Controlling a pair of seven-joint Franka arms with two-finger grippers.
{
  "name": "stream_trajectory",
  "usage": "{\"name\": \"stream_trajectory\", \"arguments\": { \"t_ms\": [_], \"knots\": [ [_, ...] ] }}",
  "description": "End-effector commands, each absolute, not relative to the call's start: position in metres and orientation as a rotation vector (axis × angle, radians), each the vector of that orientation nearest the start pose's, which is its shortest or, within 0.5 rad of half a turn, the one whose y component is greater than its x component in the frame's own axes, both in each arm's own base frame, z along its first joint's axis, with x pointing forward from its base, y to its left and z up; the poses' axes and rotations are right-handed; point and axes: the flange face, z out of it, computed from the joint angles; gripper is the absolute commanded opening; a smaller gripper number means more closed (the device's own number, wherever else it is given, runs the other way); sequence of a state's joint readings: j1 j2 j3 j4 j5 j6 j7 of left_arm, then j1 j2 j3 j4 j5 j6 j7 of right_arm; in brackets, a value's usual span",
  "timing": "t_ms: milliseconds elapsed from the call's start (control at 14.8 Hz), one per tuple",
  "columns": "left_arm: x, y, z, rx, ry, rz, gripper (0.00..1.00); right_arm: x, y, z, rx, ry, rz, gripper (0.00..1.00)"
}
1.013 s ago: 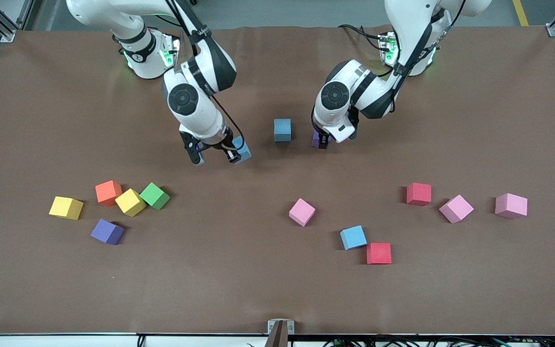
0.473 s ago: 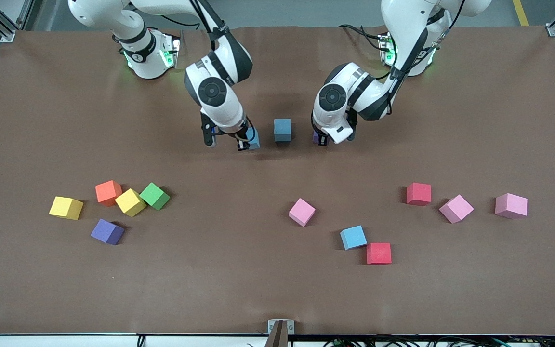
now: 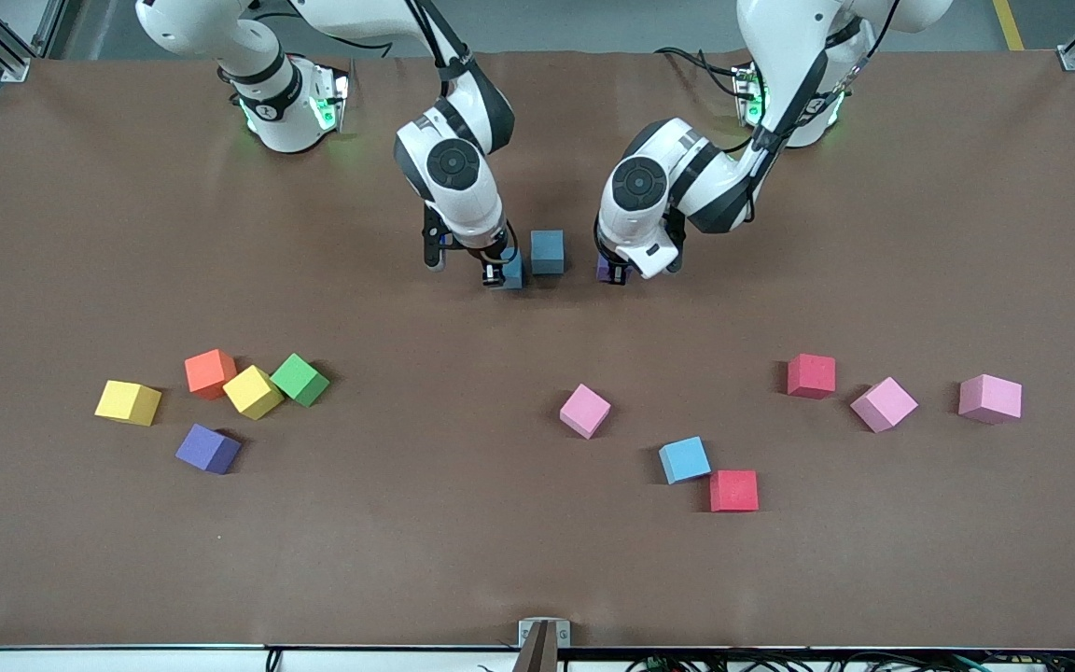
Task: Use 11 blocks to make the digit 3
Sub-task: 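Carry the blue cube to the middle with the right gripper, then lower the blue cube beside the other blue cube, open the right gripper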
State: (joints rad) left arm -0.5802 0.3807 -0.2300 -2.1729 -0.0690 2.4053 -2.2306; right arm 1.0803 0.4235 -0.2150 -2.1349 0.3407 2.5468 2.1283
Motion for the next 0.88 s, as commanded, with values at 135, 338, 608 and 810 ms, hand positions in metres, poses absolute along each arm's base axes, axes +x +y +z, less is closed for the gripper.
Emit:
{"name": "stream_trajectory", "arguments": {
  "t_ms": [135, 338, 608, 810],
  "knots": [
    [0.360, -0.423, 0.217, -2.048, -2.188, 0.176, 0.22, 0.355, 0.443, 0.194, -2.200, 2.237, 0.145, 0.19],
    [0.353, -0.429, 0.212, -1.965, -2.252, 0.165, 0.23, 0.345, 0.446, 0.188, -2.196, 2.261, 0.140, 0.19],
    [0.356, -0.432, 0.215, -1.925, -2.318, 0.168, 0.23, 0.333, 0.441, 0.178, -2.225, 2.269, 0.132, 0.20],
    [0.353, -0.436, 0.214, -1.946, -2.302, 0.161, 0.23, 0.332, 0.442, 0.178, -2.220, 2.260, 0.127, 0.20]
  ]
}}
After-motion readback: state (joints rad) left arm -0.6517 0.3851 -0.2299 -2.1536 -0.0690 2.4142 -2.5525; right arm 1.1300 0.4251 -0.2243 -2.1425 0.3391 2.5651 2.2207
